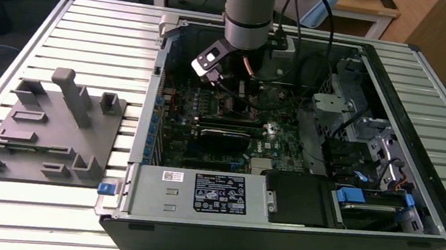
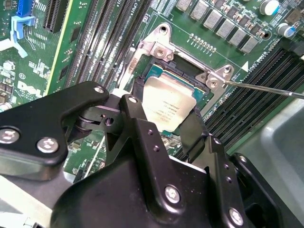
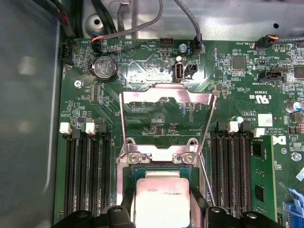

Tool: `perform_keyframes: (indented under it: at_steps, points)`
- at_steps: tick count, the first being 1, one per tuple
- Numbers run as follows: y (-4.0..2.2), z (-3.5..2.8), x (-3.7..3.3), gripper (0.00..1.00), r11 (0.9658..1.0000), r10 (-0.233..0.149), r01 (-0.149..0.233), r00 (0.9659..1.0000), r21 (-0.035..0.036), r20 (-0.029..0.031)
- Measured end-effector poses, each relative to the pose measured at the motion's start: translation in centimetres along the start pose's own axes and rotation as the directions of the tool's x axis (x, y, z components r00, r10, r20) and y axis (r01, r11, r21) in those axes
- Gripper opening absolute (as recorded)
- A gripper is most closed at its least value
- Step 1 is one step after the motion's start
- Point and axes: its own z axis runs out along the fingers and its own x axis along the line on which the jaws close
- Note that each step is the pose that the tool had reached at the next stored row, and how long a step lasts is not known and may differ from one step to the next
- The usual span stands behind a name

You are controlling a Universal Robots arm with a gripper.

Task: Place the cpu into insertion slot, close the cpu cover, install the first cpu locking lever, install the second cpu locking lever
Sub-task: 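Place the cpu into insertion slot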

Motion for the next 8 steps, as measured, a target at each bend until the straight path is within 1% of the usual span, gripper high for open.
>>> perform_keyframes:
  at_steps: [5, 8]
  points:
    - [-0.03, 0.28, -0.01, 0.54, 1.0000, 0.000, 0.000, 1.0000, 0.0005, 0.0007]
    - [-0.03, 0.32, 0.00, 0.54, 1.0000, 0.000, 0.000, 1.0000, 0.0003, 0.0003]
